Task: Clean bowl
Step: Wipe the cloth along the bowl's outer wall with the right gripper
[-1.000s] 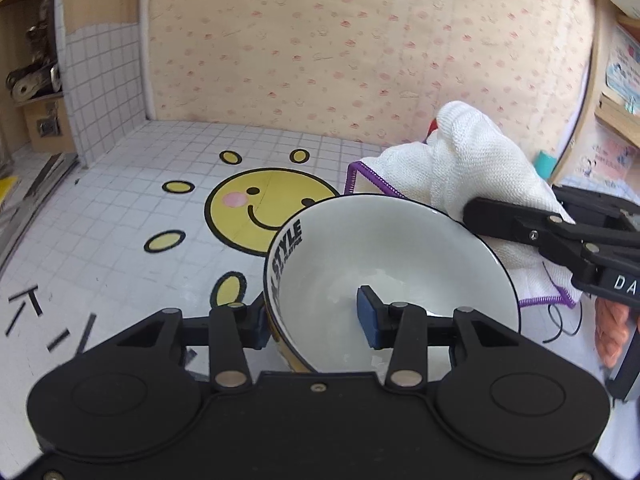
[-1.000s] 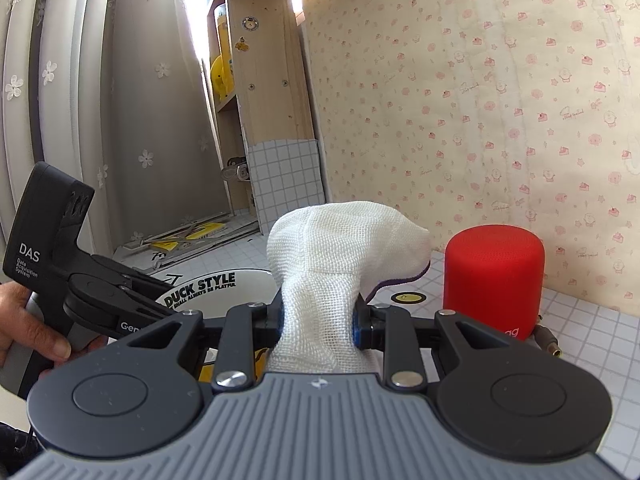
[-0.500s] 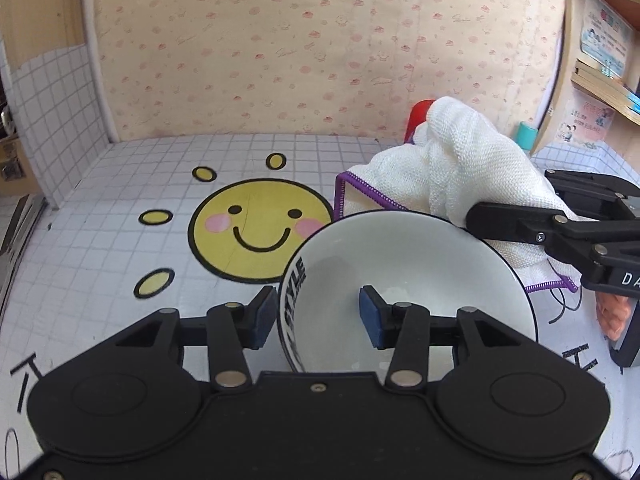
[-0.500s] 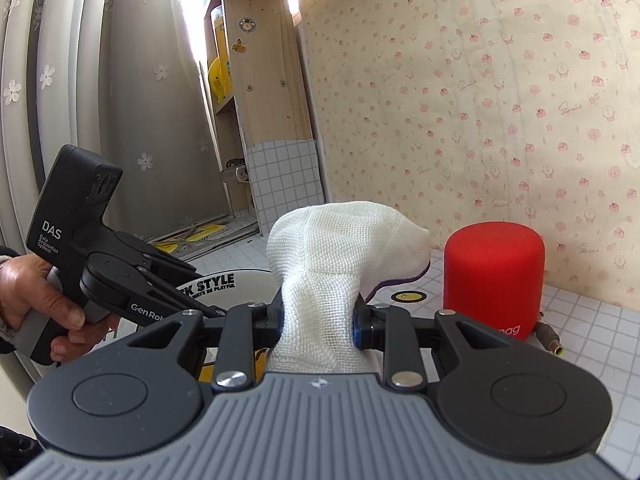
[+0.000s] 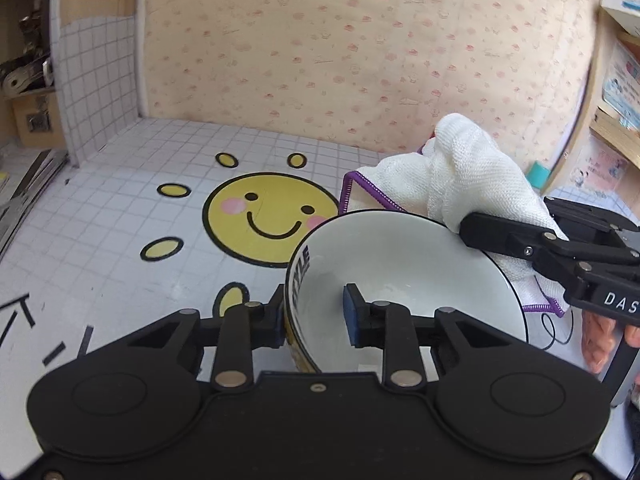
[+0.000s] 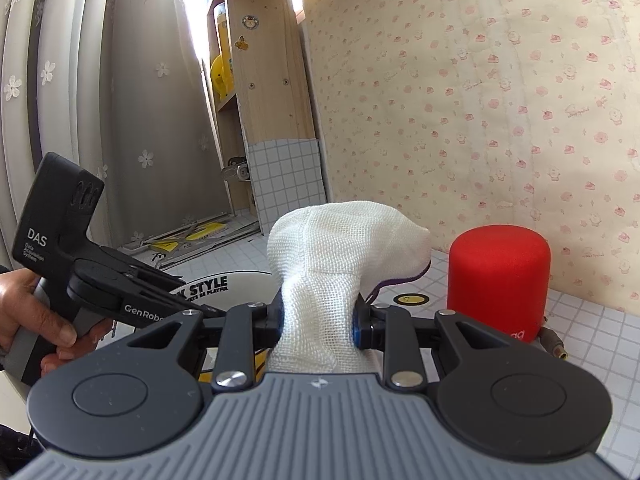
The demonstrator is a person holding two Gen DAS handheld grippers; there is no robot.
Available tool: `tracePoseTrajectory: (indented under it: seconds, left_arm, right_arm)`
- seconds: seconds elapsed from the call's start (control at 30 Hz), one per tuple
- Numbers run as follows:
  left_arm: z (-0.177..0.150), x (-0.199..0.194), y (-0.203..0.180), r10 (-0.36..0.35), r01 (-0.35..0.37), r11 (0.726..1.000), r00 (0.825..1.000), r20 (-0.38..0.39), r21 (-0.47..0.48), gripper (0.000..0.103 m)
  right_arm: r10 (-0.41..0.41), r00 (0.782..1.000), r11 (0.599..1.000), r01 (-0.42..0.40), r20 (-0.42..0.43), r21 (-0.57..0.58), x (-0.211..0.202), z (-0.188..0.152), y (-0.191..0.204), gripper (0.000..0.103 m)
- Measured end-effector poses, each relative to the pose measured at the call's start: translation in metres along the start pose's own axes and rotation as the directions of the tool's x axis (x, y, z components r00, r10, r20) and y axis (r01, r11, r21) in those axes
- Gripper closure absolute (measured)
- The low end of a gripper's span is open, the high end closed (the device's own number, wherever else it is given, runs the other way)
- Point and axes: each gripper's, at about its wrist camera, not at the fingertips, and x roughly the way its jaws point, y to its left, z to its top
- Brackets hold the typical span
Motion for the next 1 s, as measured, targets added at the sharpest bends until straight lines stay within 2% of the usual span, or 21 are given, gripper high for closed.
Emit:
tracePoseTrajectory:
  seconds: [0.27, 0.63, 1.0]
  left_arm:
    - [-0.003, -0.003, -0.006, 0.053, -0.053, 0.998, 0.999, 0.006, -0.023, 0.074]
    - [-0.005, -0.002, -0.009, 0.068, -0.068, 0.997, 0.997, 0.022, -0.025, 0.073]
    - [-0.01, -0.002, -0.017, 0.086, -0.085, 0.996, 0.996, 0.022, -0.016, 0.073]
  right_arm:
    - [0.013, 1.0, 1.0, -0.013, -0.022, -0.01, 0.021, 0.017, -0.003, 0.073]
    - [0.038, 0.999, 0.999, -0.037, -0.031, 0.032, -0.028, -0.004, -0.006, 0.073]
    - [0.028, 0.999, 0.999, -0.027, -0.027, 0.044, 0.015, 0.018, -0.008, 0.073]
